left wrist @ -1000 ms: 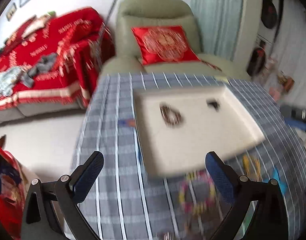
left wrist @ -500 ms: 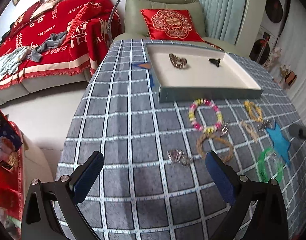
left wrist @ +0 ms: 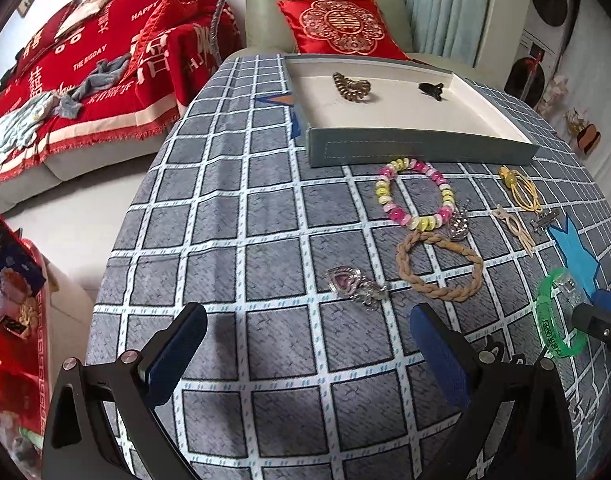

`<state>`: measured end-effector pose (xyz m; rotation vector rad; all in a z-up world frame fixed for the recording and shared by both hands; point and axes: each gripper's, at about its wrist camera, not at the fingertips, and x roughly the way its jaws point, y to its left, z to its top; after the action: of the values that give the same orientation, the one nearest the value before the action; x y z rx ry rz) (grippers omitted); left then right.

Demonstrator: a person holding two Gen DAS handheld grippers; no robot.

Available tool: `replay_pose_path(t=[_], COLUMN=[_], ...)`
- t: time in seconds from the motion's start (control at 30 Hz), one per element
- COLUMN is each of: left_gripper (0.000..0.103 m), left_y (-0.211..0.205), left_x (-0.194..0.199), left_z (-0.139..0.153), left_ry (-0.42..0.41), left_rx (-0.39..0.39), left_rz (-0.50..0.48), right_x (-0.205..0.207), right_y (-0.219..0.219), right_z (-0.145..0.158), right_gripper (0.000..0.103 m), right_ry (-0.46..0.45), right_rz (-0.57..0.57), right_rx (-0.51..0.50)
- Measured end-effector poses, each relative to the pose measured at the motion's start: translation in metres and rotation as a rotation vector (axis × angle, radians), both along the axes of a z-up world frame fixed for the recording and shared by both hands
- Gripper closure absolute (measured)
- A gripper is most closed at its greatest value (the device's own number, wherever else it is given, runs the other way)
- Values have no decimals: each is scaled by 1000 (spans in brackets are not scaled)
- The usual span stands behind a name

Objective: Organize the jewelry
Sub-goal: 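Move the left gripper to the silver heart pendant while the right gripper reaches the green bangle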

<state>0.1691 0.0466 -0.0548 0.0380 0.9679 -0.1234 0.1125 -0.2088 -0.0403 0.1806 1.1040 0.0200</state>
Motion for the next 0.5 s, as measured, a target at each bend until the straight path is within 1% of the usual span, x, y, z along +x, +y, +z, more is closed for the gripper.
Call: replay_pose_path(t=[0.23,0.27,0.3,0.33,0.37,0.4,0.43,0.47,0.5], left_gripper=[0,5,8,8,11,14,16,20,24], left_y=[-11,-12,-13,-14,-13,-12,-12,-12,-13], left_x=[2,3,4,5,5,5,5,5,5], left_z=[2,2,0,-1,-2,-2,-1,-1,0], left_ry=[-16,-14,0,10,16,16,13,13,9], left_rx=[0,0,3,2,-14,-28,-28,-28,-27], left_rz=[-33,-36,-40,-41,-39,-38,-38,-43,-48], right_x=[8,8,9,10,9,9,9,9,8], right_y=[8,9,11,13,15,18,20,22,25], right_z=[-4,-5,-5,-6,-6,-6,-6,-5,-5], right_gripper=[14,15,15,16,18,24,30,32,37], right_ry=[7,7,4,4,3,-2,-5,-7,-9], right_rz=[19,24,30,38,43,49,57,64,77], right_rx=[-45,-51,-67,-79,-89,-109,-127,-140,-154])
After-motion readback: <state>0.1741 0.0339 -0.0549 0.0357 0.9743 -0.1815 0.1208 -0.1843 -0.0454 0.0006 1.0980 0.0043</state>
